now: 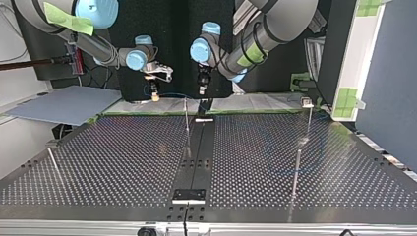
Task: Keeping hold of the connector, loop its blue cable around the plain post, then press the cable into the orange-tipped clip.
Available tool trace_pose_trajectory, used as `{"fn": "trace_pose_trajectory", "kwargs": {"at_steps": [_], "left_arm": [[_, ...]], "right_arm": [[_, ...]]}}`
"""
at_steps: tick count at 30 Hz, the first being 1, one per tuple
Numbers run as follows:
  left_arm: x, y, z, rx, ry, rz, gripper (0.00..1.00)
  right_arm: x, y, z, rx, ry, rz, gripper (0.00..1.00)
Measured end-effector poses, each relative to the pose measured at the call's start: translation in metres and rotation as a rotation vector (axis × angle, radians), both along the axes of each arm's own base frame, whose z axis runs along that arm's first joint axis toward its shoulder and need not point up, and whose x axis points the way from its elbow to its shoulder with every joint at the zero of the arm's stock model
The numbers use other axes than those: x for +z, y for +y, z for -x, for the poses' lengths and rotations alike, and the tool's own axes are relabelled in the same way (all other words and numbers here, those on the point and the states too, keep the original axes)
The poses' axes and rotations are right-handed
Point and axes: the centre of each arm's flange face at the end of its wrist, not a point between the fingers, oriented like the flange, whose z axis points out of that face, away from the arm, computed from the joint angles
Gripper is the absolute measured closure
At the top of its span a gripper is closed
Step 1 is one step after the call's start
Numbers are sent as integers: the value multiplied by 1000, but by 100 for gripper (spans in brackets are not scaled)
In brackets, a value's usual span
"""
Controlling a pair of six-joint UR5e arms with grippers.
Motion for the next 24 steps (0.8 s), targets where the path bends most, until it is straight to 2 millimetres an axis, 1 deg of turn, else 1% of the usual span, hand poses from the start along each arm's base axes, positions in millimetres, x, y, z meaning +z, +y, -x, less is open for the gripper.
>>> {"fn": "trace_pose_trajectory", "kwargs": {"at_steps": [7,11,16,21,24], "left_arm": [[0,5,-4,4,4,-24,0],[4,6,-12,19,6,-44,0],[16,2,-26,42,8,-35,0],[30,-5,-41,40,21,9,0],[39,-8,-47,31,32,38,0]], "right_arm": [[0,2,-3,17,-2,0,100],[0,2,-4,31,-4,1,100],[0,3,-7,63,-5,2,100],[0,4,-8,74,-5,3,100],[0,4,-8,77,-3,3,100]]}}
